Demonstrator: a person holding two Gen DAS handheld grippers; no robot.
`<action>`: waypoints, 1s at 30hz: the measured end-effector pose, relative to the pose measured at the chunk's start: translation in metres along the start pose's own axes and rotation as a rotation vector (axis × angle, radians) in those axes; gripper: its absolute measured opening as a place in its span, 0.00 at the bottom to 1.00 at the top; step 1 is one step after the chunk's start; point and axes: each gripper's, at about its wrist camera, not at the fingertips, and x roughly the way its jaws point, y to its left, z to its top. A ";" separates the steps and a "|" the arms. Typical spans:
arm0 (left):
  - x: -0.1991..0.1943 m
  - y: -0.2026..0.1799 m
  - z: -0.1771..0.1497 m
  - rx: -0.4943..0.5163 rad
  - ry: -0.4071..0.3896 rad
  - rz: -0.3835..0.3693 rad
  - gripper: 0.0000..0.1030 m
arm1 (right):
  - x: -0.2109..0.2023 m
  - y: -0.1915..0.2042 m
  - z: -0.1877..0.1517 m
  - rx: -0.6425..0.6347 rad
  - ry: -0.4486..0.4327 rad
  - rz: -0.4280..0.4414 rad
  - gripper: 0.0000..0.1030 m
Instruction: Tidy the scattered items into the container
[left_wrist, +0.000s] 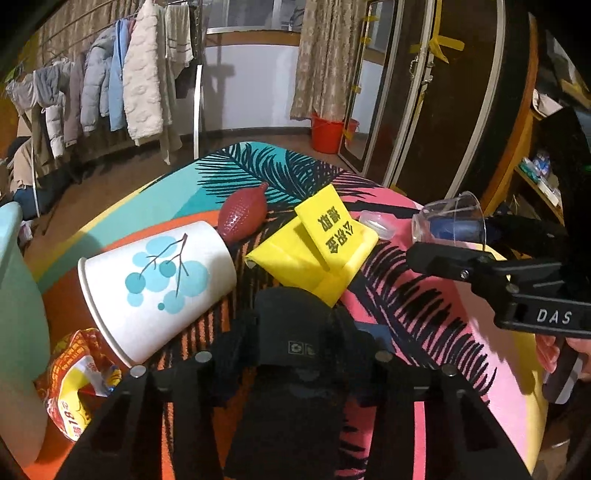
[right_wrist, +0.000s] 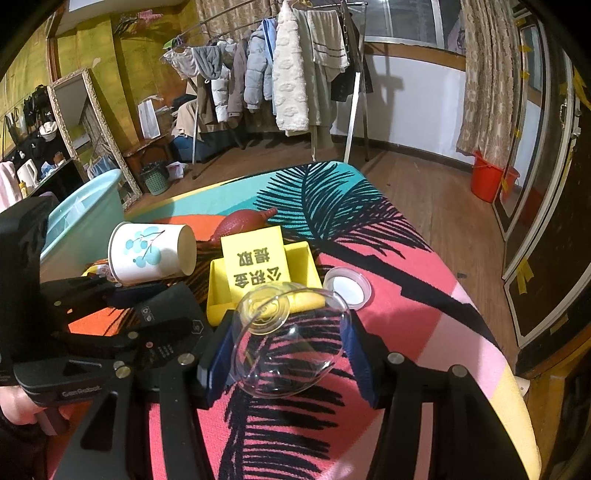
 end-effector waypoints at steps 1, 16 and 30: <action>-0.001 0.000 0.000 0.000 -0.002 0.001 0.46 | 0.000 -0.001 0.000 0.002 -0.001 -0.001 0.58; -0.010 0.012 -0.020 -0.106 0.040 0.041 0.81 | -0.003 -0.002 -0.001 -0.001 -0.007 0.002 0.58; 0.003 0.004 -0.008 -0.103 0.026 -0.010 0.67 | -0.002 -0.003 -0.004 0.000 -0.005 0.000 0.58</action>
